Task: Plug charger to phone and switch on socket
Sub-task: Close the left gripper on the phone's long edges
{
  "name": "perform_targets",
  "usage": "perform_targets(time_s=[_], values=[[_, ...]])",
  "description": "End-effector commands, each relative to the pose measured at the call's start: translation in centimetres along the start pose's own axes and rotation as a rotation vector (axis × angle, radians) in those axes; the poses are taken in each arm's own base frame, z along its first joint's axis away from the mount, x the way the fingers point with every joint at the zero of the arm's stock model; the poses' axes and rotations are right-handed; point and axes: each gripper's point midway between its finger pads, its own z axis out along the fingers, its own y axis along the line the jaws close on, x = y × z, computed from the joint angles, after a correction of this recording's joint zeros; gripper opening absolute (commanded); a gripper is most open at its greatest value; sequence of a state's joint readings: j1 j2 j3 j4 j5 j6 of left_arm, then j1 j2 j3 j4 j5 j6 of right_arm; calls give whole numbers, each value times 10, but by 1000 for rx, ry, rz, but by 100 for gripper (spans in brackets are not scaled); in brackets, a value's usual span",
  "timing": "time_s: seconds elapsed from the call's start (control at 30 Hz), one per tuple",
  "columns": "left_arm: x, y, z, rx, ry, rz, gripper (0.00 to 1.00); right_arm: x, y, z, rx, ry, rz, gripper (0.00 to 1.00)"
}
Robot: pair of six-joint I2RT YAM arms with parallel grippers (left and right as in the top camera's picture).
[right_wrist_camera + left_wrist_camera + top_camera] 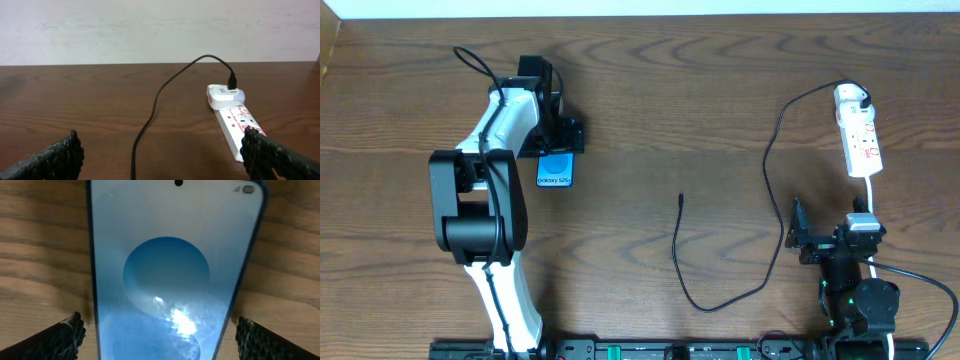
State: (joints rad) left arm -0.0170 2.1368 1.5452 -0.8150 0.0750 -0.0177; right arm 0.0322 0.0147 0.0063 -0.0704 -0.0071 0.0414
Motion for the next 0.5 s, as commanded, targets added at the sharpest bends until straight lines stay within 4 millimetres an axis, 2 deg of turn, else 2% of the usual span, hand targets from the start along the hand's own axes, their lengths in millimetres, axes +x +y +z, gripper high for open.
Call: perform_targets(time_s=[0.0, 0.47], values=[[0, 1, 7, -8, 15, 18, 98, 0, 1, 0, -5, -3, 5, 99], [1, 0, 11, -7, 22, 19, 98, 0, 1, 0, -4, -3, 5, 99]])
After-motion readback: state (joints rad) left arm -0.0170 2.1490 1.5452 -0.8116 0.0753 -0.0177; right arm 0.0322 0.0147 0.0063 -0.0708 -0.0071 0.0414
